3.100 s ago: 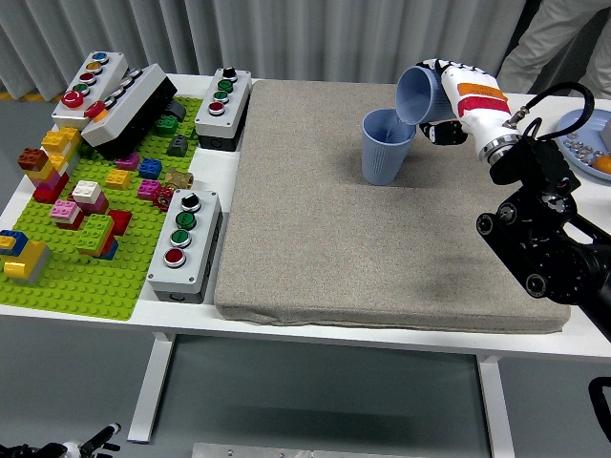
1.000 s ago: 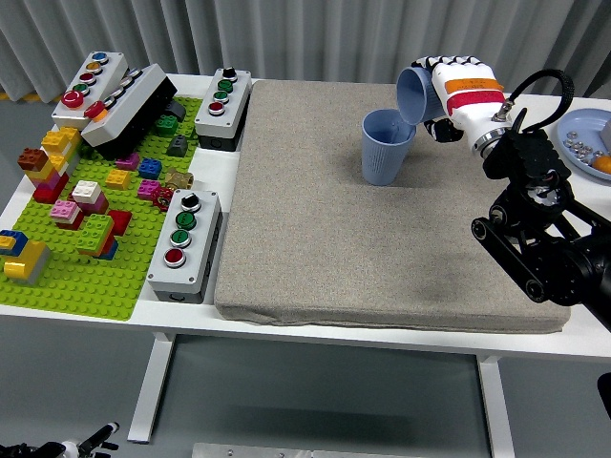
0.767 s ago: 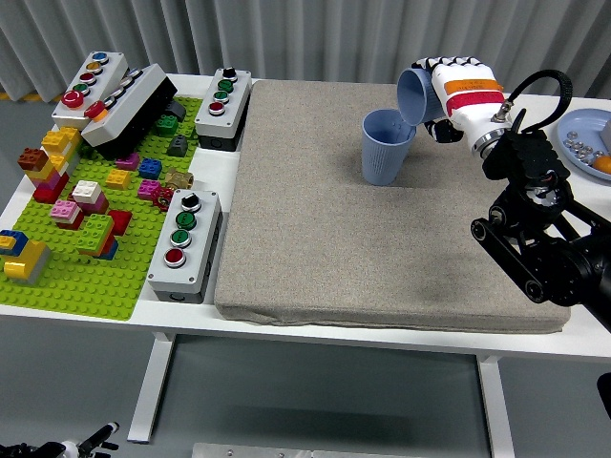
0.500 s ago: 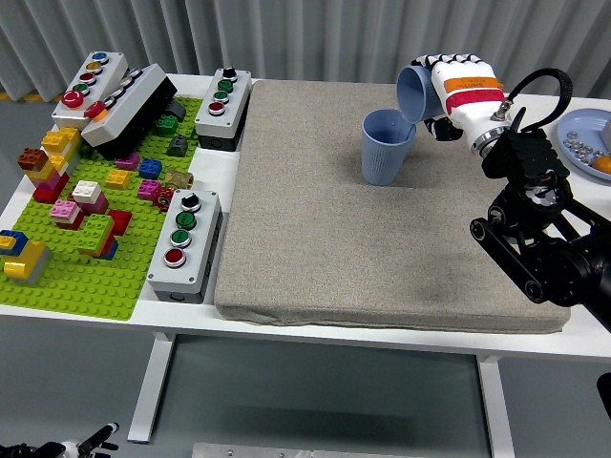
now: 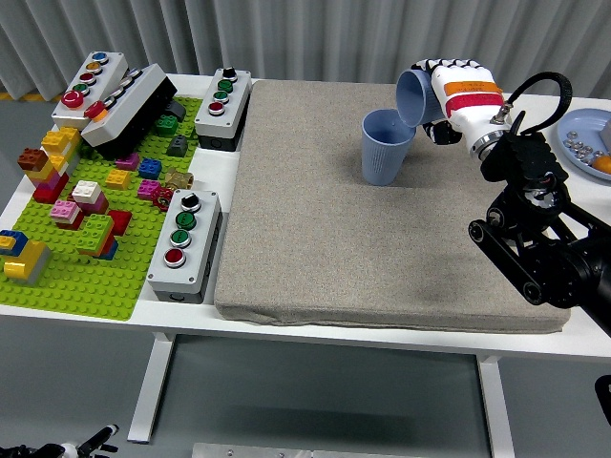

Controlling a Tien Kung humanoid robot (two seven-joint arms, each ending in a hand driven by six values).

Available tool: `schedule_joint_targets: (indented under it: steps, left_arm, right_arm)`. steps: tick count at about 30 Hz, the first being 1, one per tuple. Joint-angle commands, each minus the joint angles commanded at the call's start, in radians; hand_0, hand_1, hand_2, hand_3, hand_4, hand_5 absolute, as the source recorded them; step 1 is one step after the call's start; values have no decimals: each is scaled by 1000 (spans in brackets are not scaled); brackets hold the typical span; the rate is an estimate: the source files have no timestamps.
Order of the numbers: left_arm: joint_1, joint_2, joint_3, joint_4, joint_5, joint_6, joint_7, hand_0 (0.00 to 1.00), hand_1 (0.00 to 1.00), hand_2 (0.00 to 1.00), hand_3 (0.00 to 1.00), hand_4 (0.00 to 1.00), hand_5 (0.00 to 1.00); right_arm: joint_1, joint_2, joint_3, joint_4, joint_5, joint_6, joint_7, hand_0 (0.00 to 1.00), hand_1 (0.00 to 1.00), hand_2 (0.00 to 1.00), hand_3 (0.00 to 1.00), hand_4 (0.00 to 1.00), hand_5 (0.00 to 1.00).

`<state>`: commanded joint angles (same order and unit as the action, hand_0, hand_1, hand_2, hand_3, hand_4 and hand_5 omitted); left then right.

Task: Pick cup pour cup place

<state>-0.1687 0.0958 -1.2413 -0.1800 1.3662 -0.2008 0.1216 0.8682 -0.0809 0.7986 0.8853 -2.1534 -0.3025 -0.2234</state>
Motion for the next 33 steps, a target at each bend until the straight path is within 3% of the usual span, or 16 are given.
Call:
schedule_joint_targets:
  steps: [8, 14, 21, 27, 33]
  left_arm:
    - [2, 0, 4, 0, -2, 0, 0, 841, 841, 902, 800, 606, 998]
    - [5, -1, 6, 0, -4, 1, -1, 840, 841, 902, 800, 605, 998]
    - [2, -2, 10, 0, -8, 1, -2, 840, 841, 902, 800, 604, 998]
    - [0, -3, 11, 0, -9, 1, -3, 840, 841, 903, 800, 604, 998]
    - [1, -4, 10, 0, -7, 2, -3, 840, 842, 902, 801, 603, 998]
  right_arm:
    - [-3, 7, 38, -11, 150, 5, 24, 846, 693, 579, 564, 583, 2]
    - [-8, 19, 124, -60, 366, 2, 73, 846, 693, 579, 563, 585, 2]
    - [-13, 17, 201, -72, 649, -21, 140, 845, 693, 580, 571, 583, 2]
    - [-25, 20, 302, -71, 902, 35, 158, 845, 695, 582, 568, 580, 2]
    - [-46, 27, 392, -80, 1153, 102, 132, 842, 695, 583, 565, 572, 2]
